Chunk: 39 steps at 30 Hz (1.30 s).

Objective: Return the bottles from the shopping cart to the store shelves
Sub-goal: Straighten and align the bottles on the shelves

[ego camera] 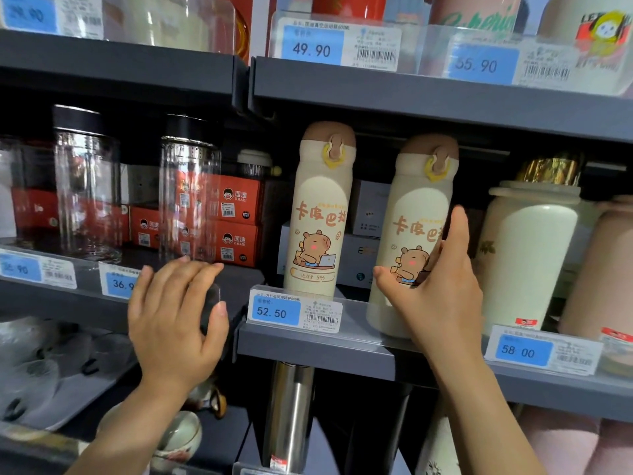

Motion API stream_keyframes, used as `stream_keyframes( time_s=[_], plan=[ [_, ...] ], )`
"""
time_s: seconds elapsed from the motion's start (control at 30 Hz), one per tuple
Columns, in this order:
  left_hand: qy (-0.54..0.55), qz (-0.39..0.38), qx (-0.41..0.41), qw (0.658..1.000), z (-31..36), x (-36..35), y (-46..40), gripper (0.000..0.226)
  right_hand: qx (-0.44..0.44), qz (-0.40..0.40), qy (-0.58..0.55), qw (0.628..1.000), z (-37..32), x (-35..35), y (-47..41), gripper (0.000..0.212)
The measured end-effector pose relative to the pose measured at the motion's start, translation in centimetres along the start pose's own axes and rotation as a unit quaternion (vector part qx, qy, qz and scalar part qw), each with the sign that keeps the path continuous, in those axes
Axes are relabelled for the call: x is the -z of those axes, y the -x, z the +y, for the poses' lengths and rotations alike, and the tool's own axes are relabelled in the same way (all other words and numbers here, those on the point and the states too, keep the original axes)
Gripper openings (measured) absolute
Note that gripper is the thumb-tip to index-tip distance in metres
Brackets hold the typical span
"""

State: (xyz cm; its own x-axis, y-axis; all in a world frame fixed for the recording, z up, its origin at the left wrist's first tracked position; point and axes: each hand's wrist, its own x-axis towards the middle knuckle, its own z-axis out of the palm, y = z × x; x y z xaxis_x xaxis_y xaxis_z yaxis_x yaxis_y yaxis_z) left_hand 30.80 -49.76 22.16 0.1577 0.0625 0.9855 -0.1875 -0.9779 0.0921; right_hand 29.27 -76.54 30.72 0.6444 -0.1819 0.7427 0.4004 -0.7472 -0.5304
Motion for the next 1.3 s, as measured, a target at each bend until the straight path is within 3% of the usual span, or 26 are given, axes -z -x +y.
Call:
stream_keyframes(
  time_s=[0.73,1.07,1.2,1.3],
  plan=[
    [0.001,0.001,0.009,1.000,0.4,0.1,-0.1,0.042,0.057,0.017,0.027,0.998,0.2,-0.7,0.3,0.102],
    [0.016,-0.025,0.010,1.000,0.3,0.6,-0.2,0.039,0.074,0.033,0.025,0.996,0.2,-1.0,0.6,0.109],
    [0.016,-0.062,0.027,0.998,0.5,1.2,-0.2,0.044,0.130,0.085,-0.064,0.986,0.8,0.3,0.8,0.088],
    [0.024,-0.077,0.073,0.994,1.7,1.7,-0.3,0.048,0.180,0.185,-0.011,0.966,2.5,2.8,1.3,0.069]
  ],
)
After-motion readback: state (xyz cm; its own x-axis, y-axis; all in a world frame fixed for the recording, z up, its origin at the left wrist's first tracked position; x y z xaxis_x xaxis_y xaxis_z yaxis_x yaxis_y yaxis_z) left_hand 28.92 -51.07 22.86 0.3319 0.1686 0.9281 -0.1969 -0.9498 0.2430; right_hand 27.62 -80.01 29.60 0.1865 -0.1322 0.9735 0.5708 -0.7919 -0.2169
